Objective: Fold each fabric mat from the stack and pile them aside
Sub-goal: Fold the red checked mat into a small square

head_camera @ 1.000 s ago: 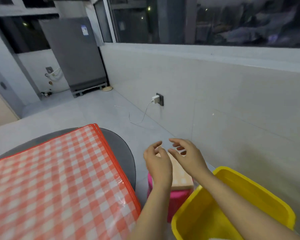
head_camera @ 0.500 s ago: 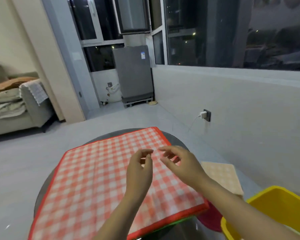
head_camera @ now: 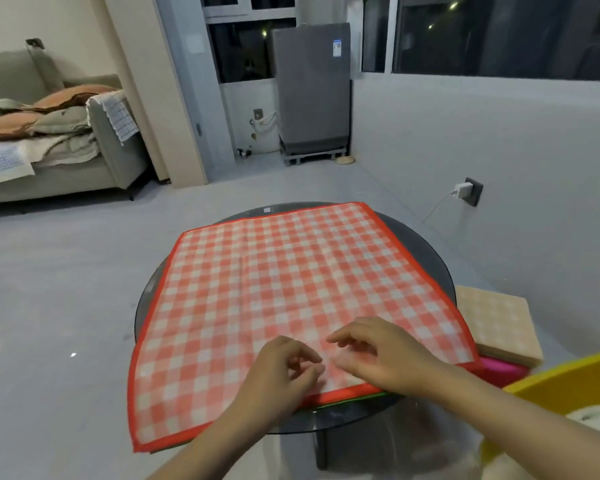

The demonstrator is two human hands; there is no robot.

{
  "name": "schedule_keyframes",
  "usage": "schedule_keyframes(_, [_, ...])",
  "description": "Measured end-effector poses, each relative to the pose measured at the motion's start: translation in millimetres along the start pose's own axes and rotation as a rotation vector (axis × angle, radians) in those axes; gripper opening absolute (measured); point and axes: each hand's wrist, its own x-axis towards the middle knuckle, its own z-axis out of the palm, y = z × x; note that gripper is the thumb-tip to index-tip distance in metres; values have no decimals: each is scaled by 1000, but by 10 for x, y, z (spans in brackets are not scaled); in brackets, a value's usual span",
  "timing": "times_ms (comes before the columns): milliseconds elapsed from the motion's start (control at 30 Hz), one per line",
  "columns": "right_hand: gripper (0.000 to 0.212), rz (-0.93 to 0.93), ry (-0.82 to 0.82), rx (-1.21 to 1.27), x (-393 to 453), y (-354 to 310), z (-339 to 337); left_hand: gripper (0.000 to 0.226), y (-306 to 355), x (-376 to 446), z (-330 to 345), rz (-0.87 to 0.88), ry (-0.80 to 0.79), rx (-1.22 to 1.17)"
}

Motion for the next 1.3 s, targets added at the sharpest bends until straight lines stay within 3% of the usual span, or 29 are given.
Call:
schedule_keyframes(133, [43,-108,-100,-76,-70,49,58,6,-113,-58,5,43,-111,1])
schedule_keyframes(400, [33,-141,-134,-64,-94,84,83,16,-154,-135,-94,49,-185,-4])
schedule_keyframes(600, [20,-151,-150,-61,-96,12,52,19,-118,-142,-97,94,-173,88])
schedule_keyframes(733, [20,-149,-164,-81,-102,-11,31,13,-93,-147,-90,82,-139,50])
schedule_keyframes(1033, [15,-53,-134,-129,-67,-148,-16,19,59,-154,-201,84,-124,234])
schedule_keyframes(1133, [15,-9,-37,-134,-47,-197,-74,24,105,-149,-391,27,-76,319])
schedule_keyframes(1300, [17,-38,259,-255,15,-390,-301,28,269,-109,-792,-84,61,360])
